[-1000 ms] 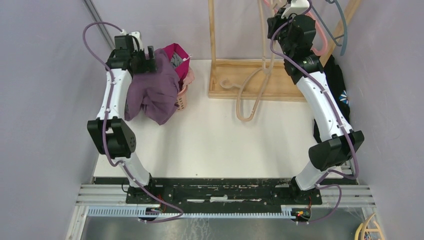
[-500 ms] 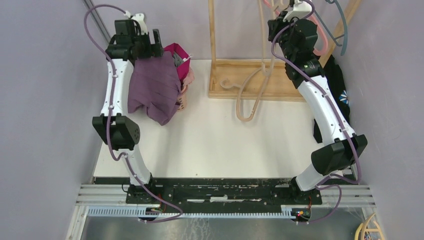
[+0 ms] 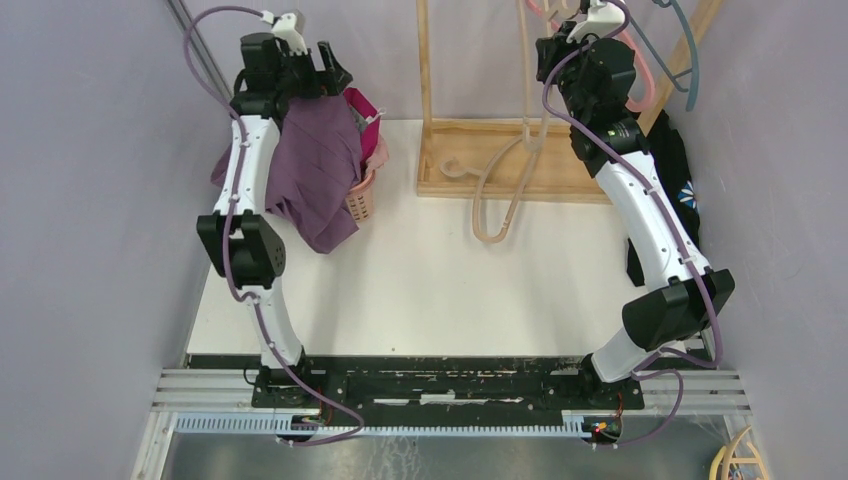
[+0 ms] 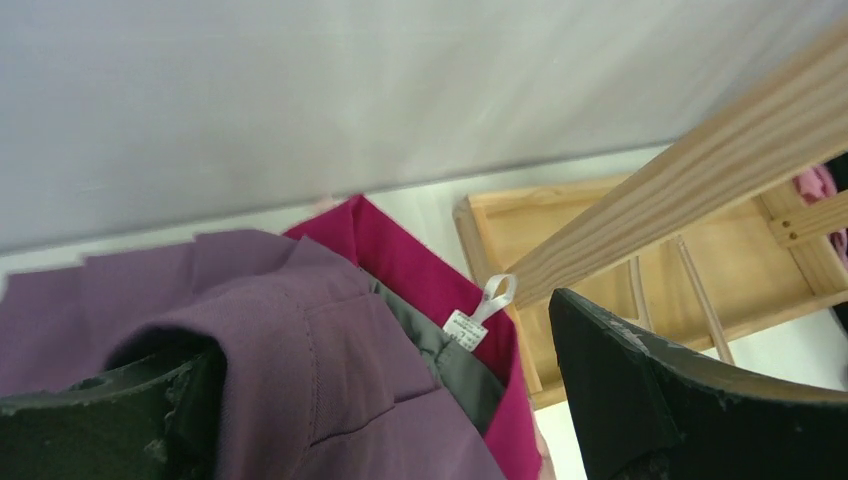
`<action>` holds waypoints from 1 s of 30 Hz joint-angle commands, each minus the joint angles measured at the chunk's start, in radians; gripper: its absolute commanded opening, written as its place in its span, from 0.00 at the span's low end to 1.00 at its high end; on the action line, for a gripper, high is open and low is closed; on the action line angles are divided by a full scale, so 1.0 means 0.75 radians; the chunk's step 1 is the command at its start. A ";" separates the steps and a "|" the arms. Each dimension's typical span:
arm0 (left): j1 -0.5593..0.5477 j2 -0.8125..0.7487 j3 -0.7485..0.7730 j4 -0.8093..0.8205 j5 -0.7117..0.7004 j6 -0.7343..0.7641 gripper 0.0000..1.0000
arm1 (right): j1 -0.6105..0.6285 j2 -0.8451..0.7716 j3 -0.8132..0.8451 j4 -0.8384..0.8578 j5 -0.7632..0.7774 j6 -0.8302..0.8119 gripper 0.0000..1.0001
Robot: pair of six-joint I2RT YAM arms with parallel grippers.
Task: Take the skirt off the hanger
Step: Place the skirt in the bin.
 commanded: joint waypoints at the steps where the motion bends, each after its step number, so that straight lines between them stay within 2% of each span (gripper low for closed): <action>1: -0.018 0.184 0.043 0.059 0.101 -0.112 0.99 | -0.001 -0.002 0.032 0.098 -0.011 0.021 0.01; 7: -0.021 0.213 0.077 -0.051 0.133 -0.074 0.99 | -0.004 -0.009 0.024 0.088 0.019 -0.032 0.01; 11: -0.039 0.096 0.051 -0.159 0.071 0.106 0.99 | -0.004 -0.007 0.022 0.088 0.014 -0.025 0.01; 15: -0.102 -0.124 -0.240 -0.025 -0.175 0.340 0.99 | -0.004 0.002 0.028 0.096 -0.009 0.014 0.01; 17: -0.150 -0.147 -0.217 -0.150 -0.371 0.431 0.99 | -0.003 0.002 0.028 0.099 -0.018 0.022 0.01; 20: -0.201 -0.129 -0.172 -0.322 -0.617 0.448 0.99 | -0.004 -0.004 0.022 0.100 -0.016 0.023 0.01; 24: -0.187 -0.106 -0.247 -0.368 -0.698 0.398 0.99 | -0.003 -0.006 0.014 0.106 -0.023 0.029 0.01; 26: -0.169 -0.046 -0.166 -0.407 -0.753 0.355 0.99 | -0.004 -0.006 0.012 0.109 -0.025 0.031 0.01; 29: -0.167 0.094 0.235 -0.581 -1.035 0.302 0.99 | -0.005 -0.012 0.008 0.113 -0.028 0.027 0.01; 30: -0.171 0.120 0.351 -0.571 -1.140 0.310 0.99 | -0.004 -0.014 0.007 0.112 -0.027 0.025 0.01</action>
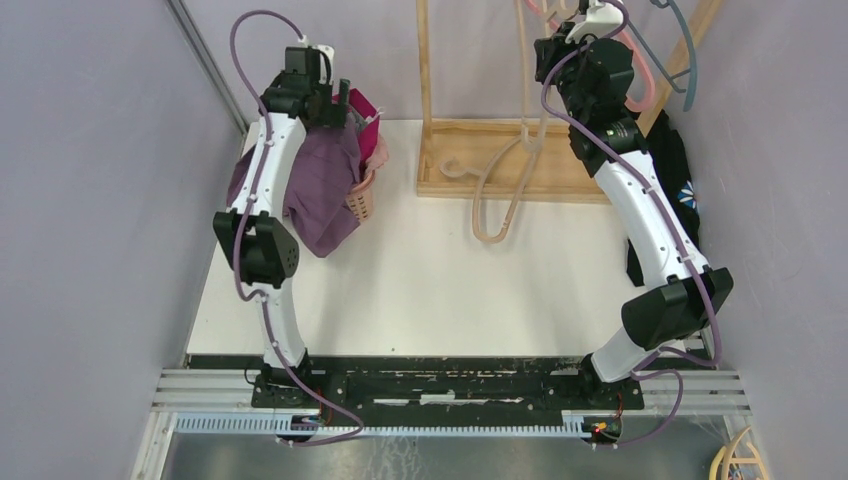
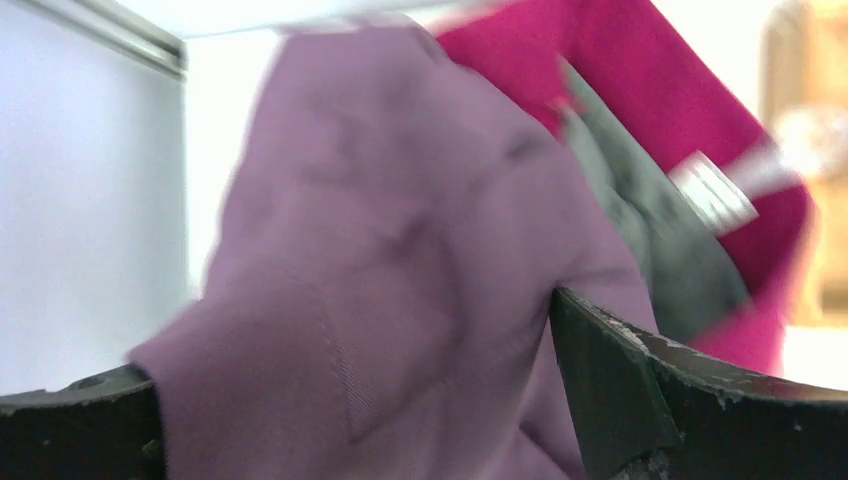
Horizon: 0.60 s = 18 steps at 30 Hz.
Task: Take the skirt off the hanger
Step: Place the skirt in the bin.
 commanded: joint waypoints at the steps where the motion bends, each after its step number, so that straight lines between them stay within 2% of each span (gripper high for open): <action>1: 0.006 0.082 0.423 -0.025 -0.516 -0.004 0.99 | -0.004 -0.023 0.005 0.110 -0.020 0.010 0.01; 4: -0.031 -0.023 0.276 0.228 -0.694 0.084 0.99 | -0.004 -0.023 0.001 0.110 -0.014 0.006 0.01; 8: -0.134 -0.102 0.080 0.416 -0.722 0.272 0.99 | -0.003 -0.011 0.008 0.109 -0.023 0.020 0.01; 10: -0.140 -0.102 0.006 0.428 -0.596 0.322 0.99 | -0.004 -0.007 0.012 0.110 -0.025 0.030 0.01; 12: -0.172 -0.066 0.018 0.386 -0.600 0.348 0.99 | -0.004 -0.001 0.019 0.106 -0.027 0.035 0.01; 14: -0.193 -0.045 0.031 0.357 -0.498 0.359 0.99 | -0.002 -0.001 0.020 0.106 -0.028 0.039 0.01; 18: -0.191 -0.086 0.035 0.379 -0.285 0.230 0.99 | -0.003 -0.002 0.014 0.099 -0.023 0.038 0.01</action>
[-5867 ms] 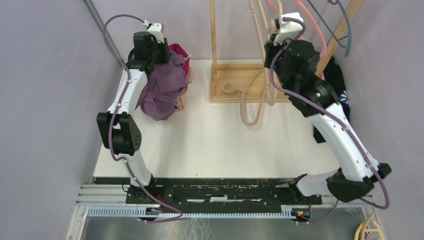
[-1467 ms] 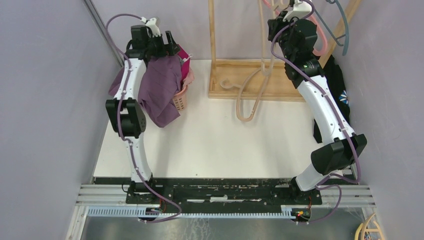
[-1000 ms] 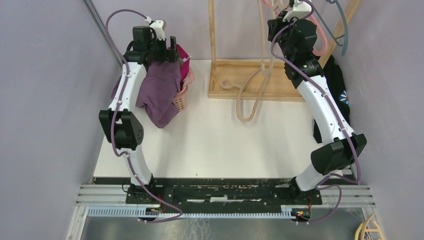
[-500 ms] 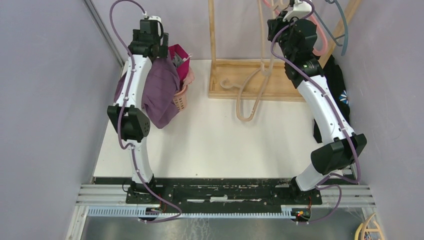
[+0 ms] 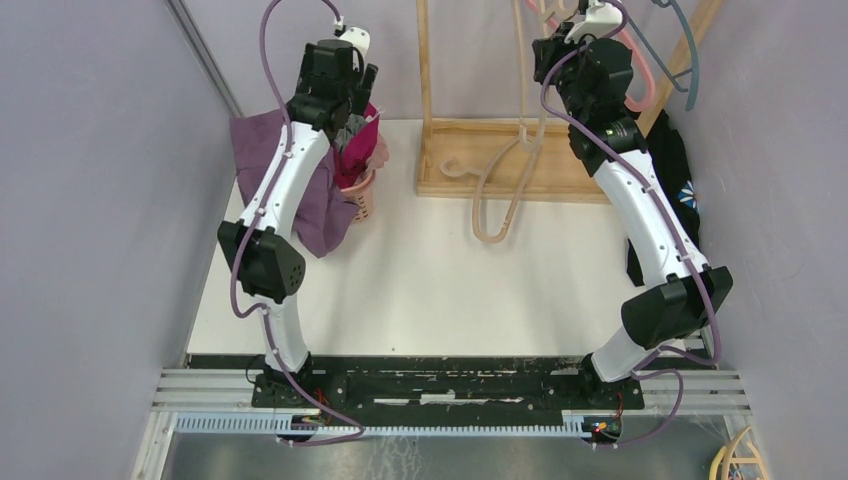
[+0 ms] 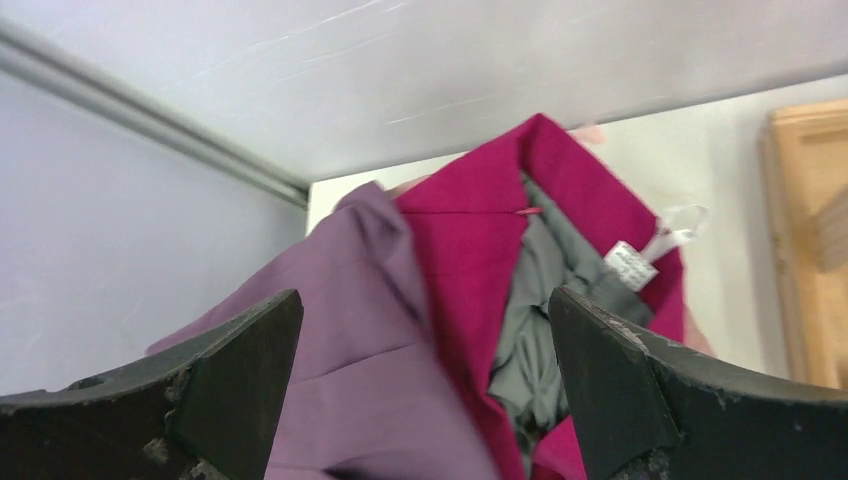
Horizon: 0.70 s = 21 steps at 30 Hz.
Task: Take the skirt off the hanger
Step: Place the skirt in the bin.
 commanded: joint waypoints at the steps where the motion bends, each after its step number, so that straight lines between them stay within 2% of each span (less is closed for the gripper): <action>1: 0.019 -0.058 0.006 0.086 0.226 -0.062 0.99 | -0.002 -0.008 0.012 0.100 -0.007 0.014 0.01; 4: 0.031 -0.140 0.002 0.081 0.183 -0.175 0.99 | -0.005 -0.010 0.005 0.100 -0.001 0.011 0.01; 6: 0.070 -0.247 -0.072 0.047 0.156 -0.317 0.99 | -0.003 -0.011 0.004 0.100 -0.001 0.006 0.01; 8: 0.141 -0.386 -0.245 0.044 0.201 -0.478 0.99 | -0.004 -0.012 0.003 0.102 0.001 0.003 0.01; 11: 0.271 -0.616 -0.557 0.049 0.420 -0.710 0.99 | -0.002 -0.010 -0.001 0.106 0.000 0.007 0.01; 12: 0.290 -0.681 -0.654 0.040 0.424 -0.754 0.99 | -0.004 -0.010 -0.001 0.107 -0.003 0.012 0.01; 17: 0.322 -0.953 -1.073 0.027 0.351 -0.820 0.99 | -0.002 -0.008 -0.009 0.113 -0.014 0.041 0.01; 21: 0.436 -1.017 -1.203 -0.019 0.386 -0.874 0.99 | -0.002 -0.012 -0.016 0.117 -0.022 0.062 0.01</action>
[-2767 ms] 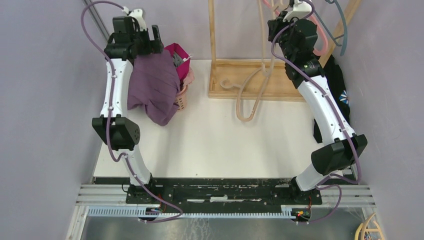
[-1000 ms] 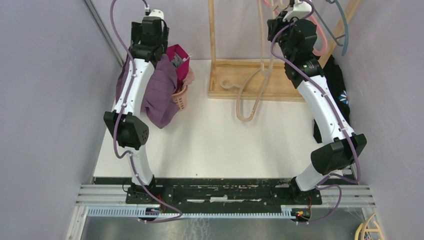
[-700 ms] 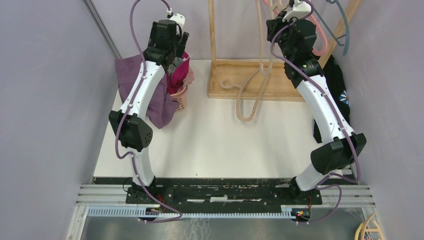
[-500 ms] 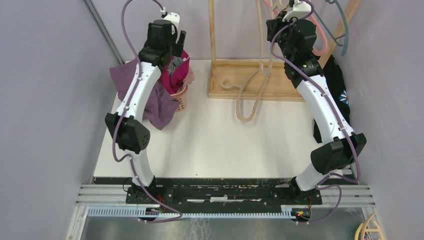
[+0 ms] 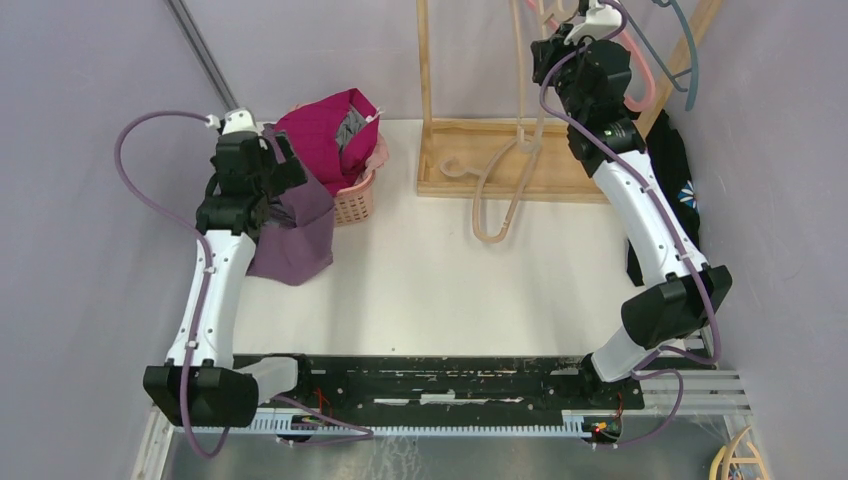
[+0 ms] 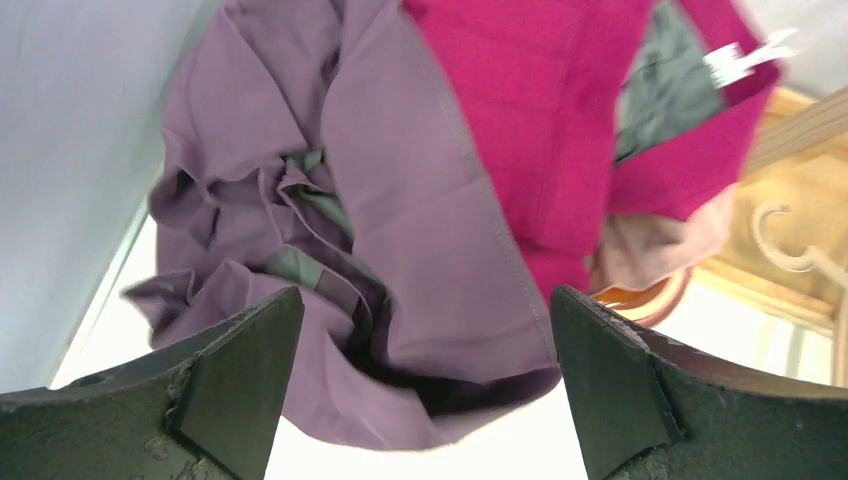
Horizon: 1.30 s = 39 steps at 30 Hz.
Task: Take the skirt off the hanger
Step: Place the skirt in the bin.
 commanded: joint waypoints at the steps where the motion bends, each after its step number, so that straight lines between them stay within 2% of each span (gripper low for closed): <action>1: 0.117 -0.005 -0.149 -0.009 0.049 -0.170 1.00 | -0.003 -0.013 -0.004 0.105 -0.018 0.045 0.01; 6: 0.210 0.027 -0.338 0.077 0.079 -0.203 0.99 | -0.002 -0.018 -0.028 0.120 -0.024 0.060 0.01; 14: 0.398 0.227 -0.488 0.230 0.118 -0.121 0.99 | -0.003 -0.019 -0.036 0.124 -0.011 0.037 0.01; 16: 0.435 0.275 -0.514 0.300 0.176 -0.105 0.99 | -0.003 -0.013 -0.035 0.123 -0.007 0.024 0.01; 18: 0.442 0.338 -0.505 0.351 0.204 -0.089 0.99 | -0.003 -0.009 -0.033 0.121 0.001 0.014 0.01; 24: 0.442 0.630 -0.385 0.301 0.166 0.002 0.99 | -0.004 -0.003 -0.029 0.117 0.009 -0.031 0.01; 27: 0.440 0.706 -0.361 0.310 0.184 0.023 1.00 | -0.004 -0.012 -0.037 0.114 0.013 -0.055 0.01; 28: 0.441 0.725 -0.353 0.309 0.183 0.036 0.97 | -0.004 -0.014 -0.038 0.113 0.013 -0.061 0.01; 29: 0.440 0.745 -0.340 0.297 0.179 0.056 0.88 | -0.003 -0.016 -0.041 0.114 0.012 -0.070 0.01; 30: 0.442 0.759 -0.330 0.287 0.182 0.071 0.75 | -0.005 -0.018 -0.041 0.113 0.012 -0.074 0.01; 31: 0.442 0.764 -0.327 0.282 0.190 0.077 0.55 | -0.006 -0.019 -0.042 0.112 0.014 -0.077 0.01; 32: 0.442 0.766 -0.327 0.282 0.196 0.078 0.23 | -0.005 -0.021 -0.042 0.113 0.014 -0.080 0.01; 33: 0.442 0.761 -0.332 0.284 0.202 0.077 0.06 | -0.006 -0.024 -0.042 0.113 0.016 -0.082 0.01; 34: 0.442 0.753 -0.336 0.285 0.213 0.084 0.03 | -0.006 -0.025 -0.041 0.113 0.015 -0.084 0.01; 39: 0.440 0.596 -0.308 0.247 0.261 0.098 0.03 | -0.004 -0.028 -0.044 0.109 0.015 -0.085 0.01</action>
